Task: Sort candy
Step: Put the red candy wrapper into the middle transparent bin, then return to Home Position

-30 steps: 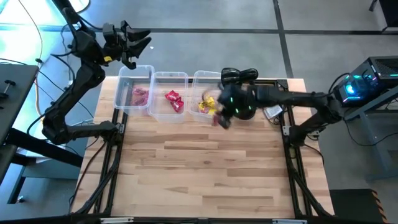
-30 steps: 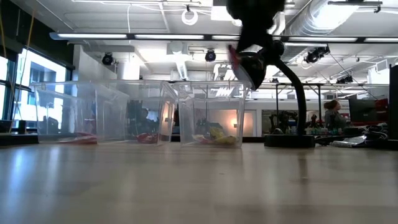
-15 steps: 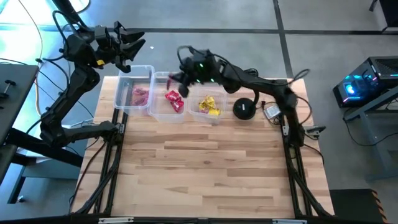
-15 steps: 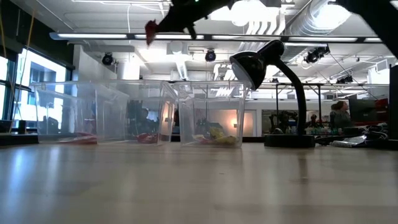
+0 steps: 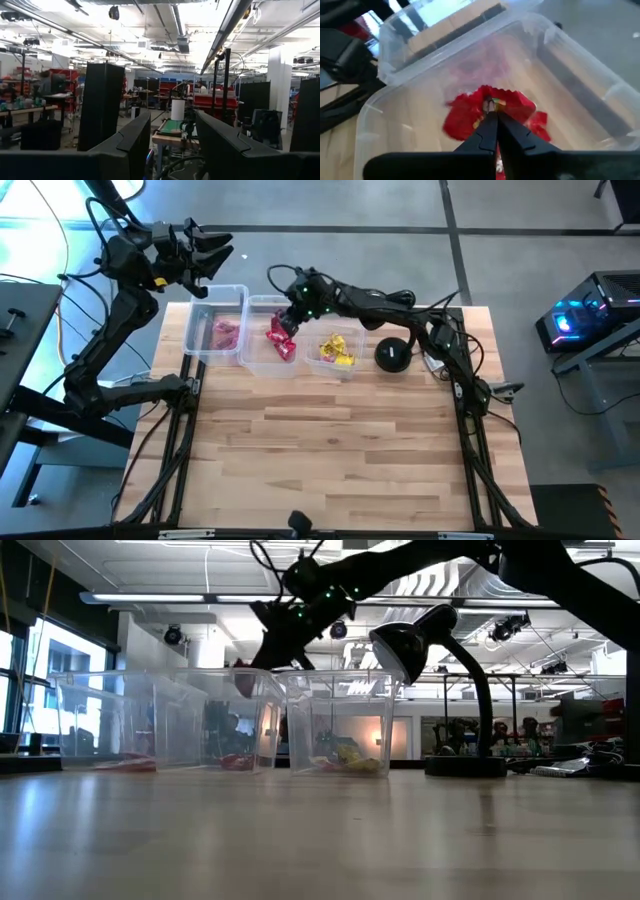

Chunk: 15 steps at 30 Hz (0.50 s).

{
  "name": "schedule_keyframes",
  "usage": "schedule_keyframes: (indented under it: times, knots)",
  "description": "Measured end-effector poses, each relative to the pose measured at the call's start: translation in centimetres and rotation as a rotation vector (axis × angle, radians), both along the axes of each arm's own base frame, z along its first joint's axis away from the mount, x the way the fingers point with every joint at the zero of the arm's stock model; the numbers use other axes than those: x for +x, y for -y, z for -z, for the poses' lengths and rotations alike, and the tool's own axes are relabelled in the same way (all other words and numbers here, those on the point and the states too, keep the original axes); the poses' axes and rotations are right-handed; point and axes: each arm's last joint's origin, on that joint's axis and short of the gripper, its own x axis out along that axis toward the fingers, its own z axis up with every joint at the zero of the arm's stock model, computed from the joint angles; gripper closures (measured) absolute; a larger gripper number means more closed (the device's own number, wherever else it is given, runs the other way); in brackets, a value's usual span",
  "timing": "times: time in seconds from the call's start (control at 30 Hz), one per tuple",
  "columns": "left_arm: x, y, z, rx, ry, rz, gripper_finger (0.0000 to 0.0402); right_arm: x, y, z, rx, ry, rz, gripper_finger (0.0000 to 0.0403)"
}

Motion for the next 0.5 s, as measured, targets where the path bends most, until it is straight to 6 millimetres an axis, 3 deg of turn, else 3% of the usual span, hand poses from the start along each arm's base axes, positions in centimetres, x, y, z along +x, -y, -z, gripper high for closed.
schedule_keyframes:
  times: [0.1, 0.3, 0.43, 0.5]
  knots:
    - [-0.1, 0.1, 0.0, 0.000, 0.001, 0.000, 0.0249, 0.1, 0.0, -0.3, 0.026, 0.032, -0.031, 0.0382]
    - [-0.1, 0.2, -0.1, 0.002, 0.002, -0.001, 0.0249, 0.2, -0.2, -3.2, -0.044, 0.109, -0.050, 0.0299]
    - [-0.2, 0.3, 0.5, -0.041, -0.049, -0.011, 0.0251, -0.7, -0.2, -7.1, -0.151, 0.161, -0.081, 0.0256]
    - [-0.2, 0.6, 1.2, -0.016, -0.106, -0.023, 0.0261, -2.2, -0.5, -9.5, -0.217, 0.207, -0.099, 0.0247]
